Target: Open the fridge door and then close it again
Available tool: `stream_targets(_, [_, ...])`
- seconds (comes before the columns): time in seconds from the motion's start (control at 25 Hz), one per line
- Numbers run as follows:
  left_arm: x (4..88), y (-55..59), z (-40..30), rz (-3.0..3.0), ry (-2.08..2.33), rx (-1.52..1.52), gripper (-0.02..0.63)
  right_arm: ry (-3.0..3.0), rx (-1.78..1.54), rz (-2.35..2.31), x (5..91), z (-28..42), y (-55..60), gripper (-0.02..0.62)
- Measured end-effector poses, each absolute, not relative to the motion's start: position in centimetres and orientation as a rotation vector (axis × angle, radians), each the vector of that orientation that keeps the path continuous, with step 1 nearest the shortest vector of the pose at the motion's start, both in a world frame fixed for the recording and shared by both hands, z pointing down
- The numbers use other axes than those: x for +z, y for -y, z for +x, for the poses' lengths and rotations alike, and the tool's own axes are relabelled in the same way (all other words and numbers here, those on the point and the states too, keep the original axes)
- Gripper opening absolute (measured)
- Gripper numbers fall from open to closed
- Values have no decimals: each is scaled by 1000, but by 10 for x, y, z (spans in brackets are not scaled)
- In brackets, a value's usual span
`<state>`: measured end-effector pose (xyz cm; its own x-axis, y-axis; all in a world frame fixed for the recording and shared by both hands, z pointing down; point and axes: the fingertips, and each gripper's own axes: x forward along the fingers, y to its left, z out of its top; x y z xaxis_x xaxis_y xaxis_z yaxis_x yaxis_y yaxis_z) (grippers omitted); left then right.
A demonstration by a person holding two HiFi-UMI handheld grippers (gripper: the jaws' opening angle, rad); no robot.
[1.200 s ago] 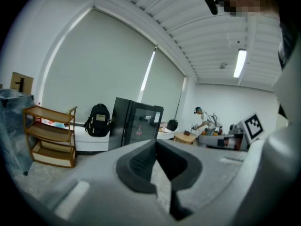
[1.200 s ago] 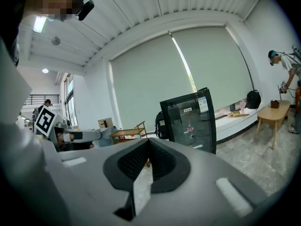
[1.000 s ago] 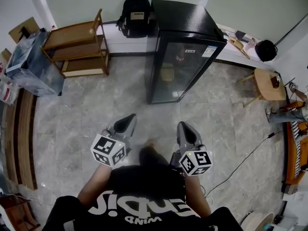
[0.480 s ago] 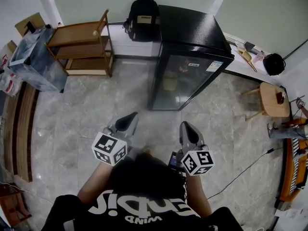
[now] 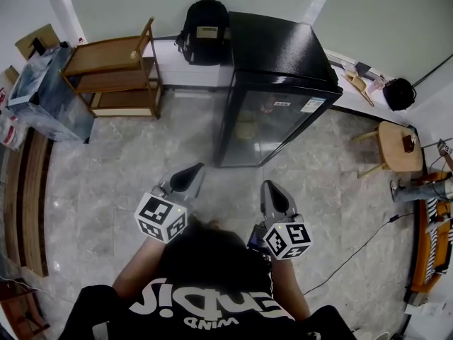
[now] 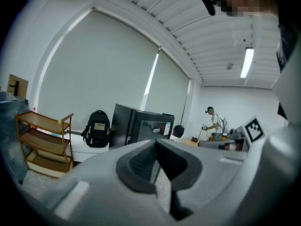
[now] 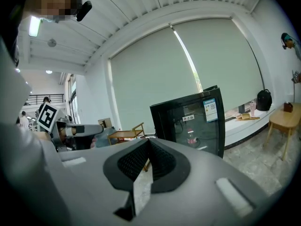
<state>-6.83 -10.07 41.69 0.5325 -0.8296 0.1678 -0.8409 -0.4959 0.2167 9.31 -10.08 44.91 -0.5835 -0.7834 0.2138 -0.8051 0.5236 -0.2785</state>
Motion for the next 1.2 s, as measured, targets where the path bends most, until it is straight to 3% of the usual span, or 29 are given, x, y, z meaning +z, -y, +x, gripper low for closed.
stream_targets(0.28, [413, 128, -71, 2527, 1329, 60, 93, 2685, 530, 1433, 442, 85, 118, -3])
stream_targets(0.48, [419, 141, -67, 2531, 1291, 71, 195, 2681, 540, 1447, 446, 84, 129, -3])
stream_targets(1.2, [436, 233, -55, 2593, 1266, 135, 199, 2655, 560, 1517, 450, 90, 162, -3])
